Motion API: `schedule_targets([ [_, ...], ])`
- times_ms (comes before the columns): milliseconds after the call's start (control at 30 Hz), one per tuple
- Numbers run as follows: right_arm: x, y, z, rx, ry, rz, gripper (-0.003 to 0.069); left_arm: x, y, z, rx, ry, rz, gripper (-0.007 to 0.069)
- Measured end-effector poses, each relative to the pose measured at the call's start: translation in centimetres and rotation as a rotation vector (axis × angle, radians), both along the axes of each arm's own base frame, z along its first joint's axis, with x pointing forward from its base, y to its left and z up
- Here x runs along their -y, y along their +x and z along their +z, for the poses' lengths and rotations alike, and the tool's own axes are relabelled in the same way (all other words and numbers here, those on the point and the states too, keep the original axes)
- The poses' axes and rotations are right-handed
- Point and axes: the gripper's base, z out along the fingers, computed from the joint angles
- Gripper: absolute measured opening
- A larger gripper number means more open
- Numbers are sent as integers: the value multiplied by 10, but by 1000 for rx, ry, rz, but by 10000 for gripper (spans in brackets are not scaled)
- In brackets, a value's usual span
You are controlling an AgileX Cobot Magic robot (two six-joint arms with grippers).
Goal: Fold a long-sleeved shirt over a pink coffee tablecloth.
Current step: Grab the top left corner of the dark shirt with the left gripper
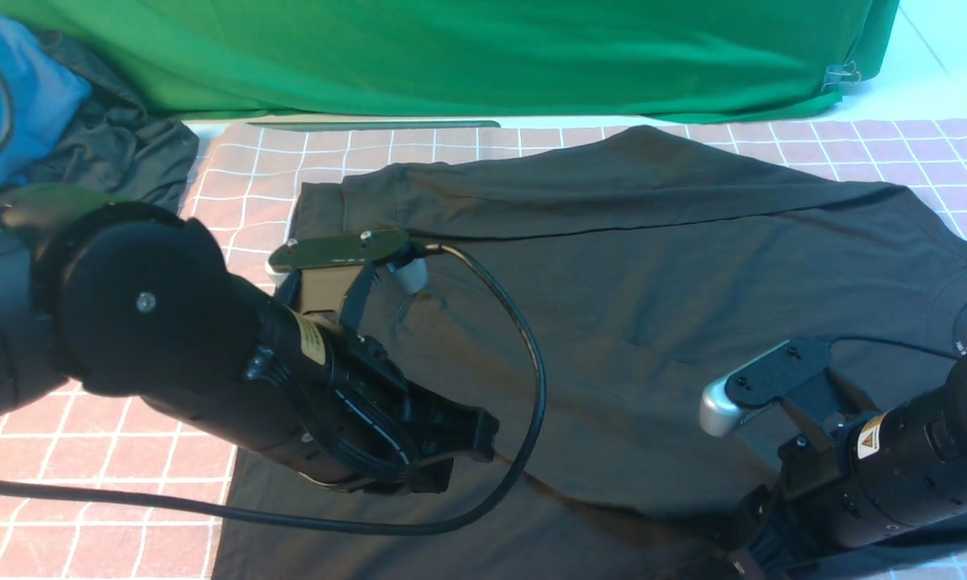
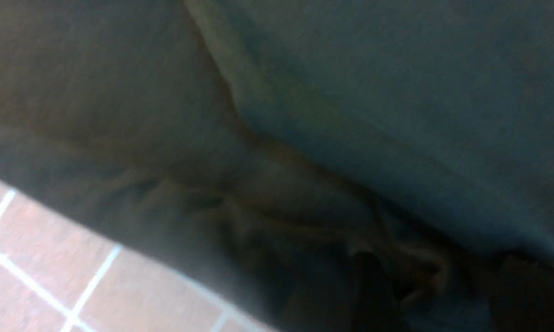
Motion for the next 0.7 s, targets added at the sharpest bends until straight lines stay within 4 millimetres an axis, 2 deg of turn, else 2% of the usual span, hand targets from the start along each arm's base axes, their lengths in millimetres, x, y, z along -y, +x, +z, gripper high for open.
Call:
schedule_targets([
  [400,-1,5,-17,-41,-35,5,389,-1,0,0,1,7,3,13],
  [500,-2,9,-19,-27,-41,7,293,-1,0,0,0,8,5,13],
  [633,-3,11,-19,-22,-46,14,102,-1,0,0,6,12,4,13],
  [700,-3,11,-19,-35,-48,17,84,-1,0,0,7,12,4,13],
])
